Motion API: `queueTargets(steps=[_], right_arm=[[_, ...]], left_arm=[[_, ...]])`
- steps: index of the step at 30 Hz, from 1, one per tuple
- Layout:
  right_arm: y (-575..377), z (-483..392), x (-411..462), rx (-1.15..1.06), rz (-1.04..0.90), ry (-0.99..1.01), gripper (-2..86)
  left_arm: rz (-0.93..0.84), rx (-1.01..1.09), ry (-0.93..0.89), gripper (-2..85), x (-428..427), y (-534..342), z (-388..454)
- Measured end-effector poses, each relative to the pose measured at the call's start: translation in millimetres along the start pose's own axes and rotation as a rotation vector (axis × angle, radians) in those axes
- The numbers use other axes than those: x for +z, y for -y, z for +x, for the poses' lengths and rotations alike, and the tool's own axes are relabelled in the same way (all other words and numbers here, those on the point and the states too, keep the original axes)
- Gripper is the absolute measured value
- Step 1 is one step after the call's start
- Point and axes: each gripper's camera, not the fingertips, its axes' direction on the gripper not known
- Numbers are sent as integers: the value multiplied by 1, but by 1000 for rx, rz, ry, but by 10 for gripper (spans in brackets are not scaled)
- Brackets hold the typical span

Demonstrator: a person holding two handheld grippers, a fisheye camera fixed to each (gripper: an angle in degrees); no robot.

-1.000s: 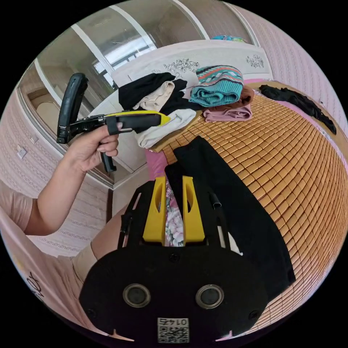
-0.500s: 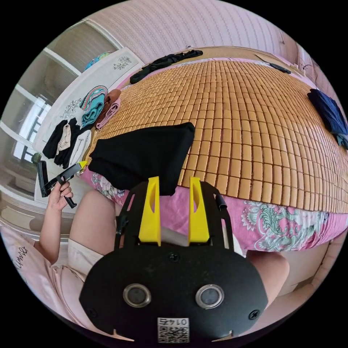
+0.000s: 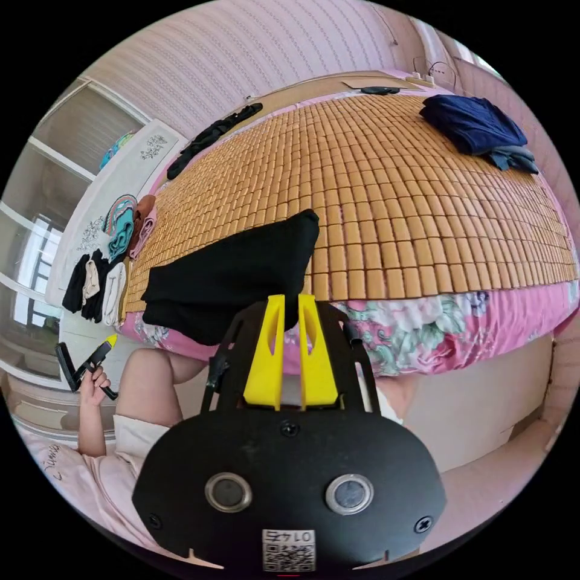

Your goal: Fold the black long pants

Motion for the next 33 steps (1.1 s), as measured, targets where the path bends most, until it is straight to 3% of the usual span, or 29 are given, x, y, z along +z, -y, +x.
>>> queueTargets(steps=[4,8,15,19,23,26,31,33], right_arm=[[-35,21,-32,88,81,-78,27],[-48,-19,-37,-22,105,-54,32],[-54,-211,13,-627,143,-130,72],[-44,-292,79,-778,42,-206,89],[-37,-317,116,-821,-64,-286,96],[-34,-322,102,-786,-55,-229,43],[-46,-331,71,-794,-8,-139,26],[-54,-332,67,-787,17,-127,27]], left_arm=[[-18,53,-2,69,23,13,21],[-36,114,38,79,52,36,38],[-87,112,189,108,105,79,41],[-146,167,200,81,128,82,41],[-137,176,161,58,126,82,35],[-115,200,154,45,114,82,39],[129,209,41,-2,56,66,48],[145,184,54,-6,49,58,45]])
